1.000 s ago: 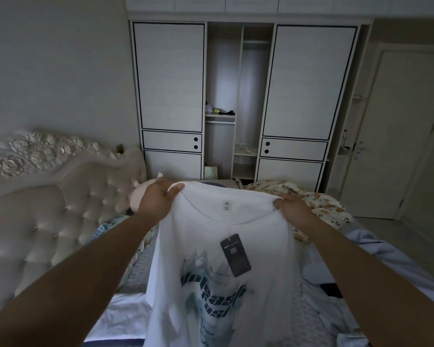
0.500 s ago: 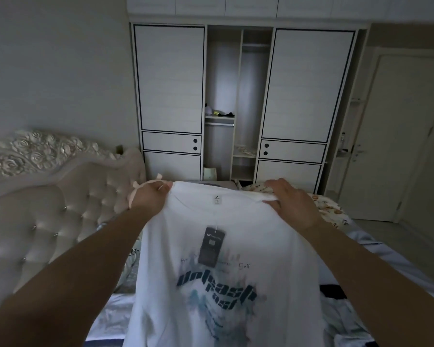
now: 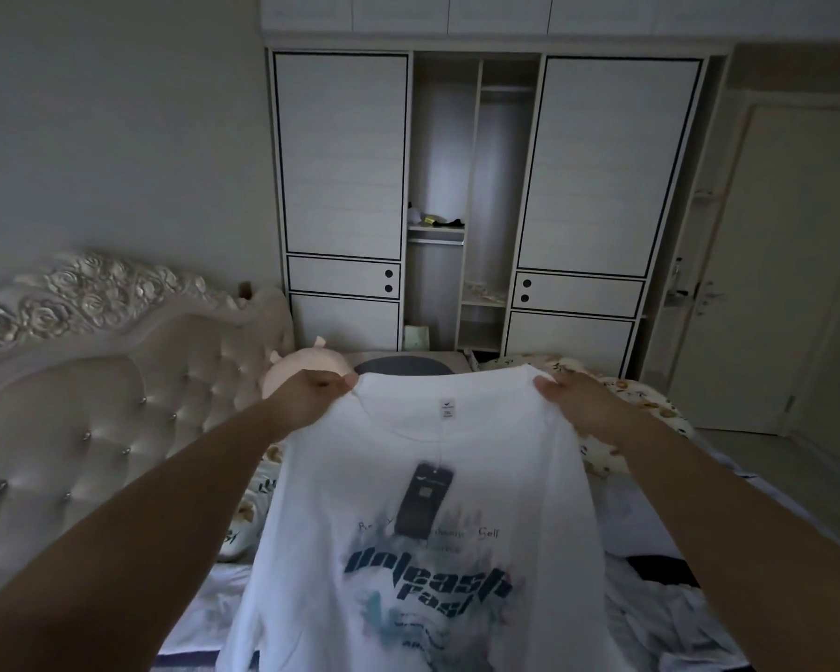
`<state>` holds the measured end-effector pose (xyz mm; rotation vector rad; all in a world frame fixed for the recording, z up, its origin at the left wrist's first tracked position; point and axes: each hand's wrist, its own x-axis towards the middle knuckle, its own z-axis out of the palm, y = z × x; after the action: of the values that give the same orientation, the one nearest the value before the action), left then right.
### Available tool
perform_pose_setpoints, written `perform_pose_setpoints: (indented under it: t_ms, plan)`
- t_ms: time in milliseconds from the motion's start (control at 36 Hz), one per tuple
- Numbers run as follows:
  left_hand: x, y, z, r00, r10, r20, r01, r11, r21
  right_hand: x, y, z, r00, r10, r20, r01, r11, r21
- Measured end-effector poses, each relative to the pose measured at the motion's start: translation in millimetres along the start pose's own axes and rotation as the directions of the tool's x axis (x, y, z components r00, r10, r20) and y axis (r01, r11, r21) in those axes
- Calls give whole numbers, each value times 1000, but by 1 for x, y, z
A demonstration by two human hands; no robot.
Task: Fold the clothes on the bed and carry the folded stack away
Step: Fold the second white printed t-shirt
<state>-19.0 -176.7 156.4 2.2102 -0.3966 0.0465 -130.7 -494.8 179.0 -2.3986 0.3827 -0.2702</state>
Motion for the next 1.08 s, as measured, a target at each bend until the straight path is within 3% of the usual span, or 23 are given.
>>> perform_pose_setpoints:
  t_ms: [56,111,250,444,583,694,806,972,1083]
  plan:
    - [-5,1,-1,996,32,79,-24,994,-104,5,6,1,994,106,18,-108,974,197]
    - [-7,2,-2,989,80,128,-68,993,-97,8,8,3,982,187,-16,-171,927,334]
    - [-5,2,-1,974,159,158,-170,984,57,12,6,3,970,213,-119,-175,947,268]
    - [-6,-10,2,958,265,-105,-242,951,191,8,3,-4,982,161,-102,-122,941,315]
    - [-5,-7,1,931,269,-248,-195,938,287,-2,-2,-12,995,-61,-77,82,949,306]
    - [-1,-2,4,940,170,-296,-100,966,238,-1,-10,-15,952,-225,-208,257,956,144]
    - [1,0,5,938,108,-331,-56,985,162,-1,-13,-15,912,-307,-273,321,947,9]
    - [4,-3,-1,949,165,-268,-161,986,37,-5,-4,-20,930,-303,-207,310,951,1]
    - [2,-6,-6,943,265,-202,-258,964,59,-6,1,-22,929,-344,-135,323,933,-156]
